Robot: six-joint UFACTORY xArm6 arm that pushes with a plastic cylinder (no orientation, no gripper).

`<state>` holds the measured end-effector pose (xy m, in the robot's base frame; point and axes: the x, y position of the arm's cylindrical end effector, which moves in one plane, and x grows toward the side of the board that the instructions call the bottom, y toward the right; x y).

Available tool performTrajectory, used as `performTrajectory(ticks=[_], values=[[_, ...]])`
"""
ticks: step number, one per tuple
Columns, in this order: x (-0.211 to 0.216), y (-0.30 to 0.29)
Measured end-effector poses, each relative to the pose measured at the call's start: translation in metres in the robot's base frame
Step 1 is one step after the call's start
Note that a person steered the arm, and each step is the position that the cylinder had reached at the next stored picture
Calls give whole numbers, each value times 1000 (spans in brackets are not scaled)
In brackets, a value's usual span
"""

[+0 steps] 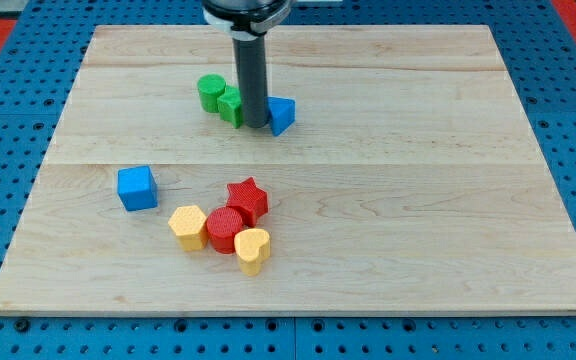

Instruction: Move the blue triangle top right to the green star

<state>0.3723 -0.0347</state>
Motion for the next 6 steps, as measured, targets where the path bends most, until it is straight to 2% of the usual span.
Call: performTrajectory(ticks=[1,3,4,6], values=[[-15,13],[19,13],[15,56],[-31,74]])
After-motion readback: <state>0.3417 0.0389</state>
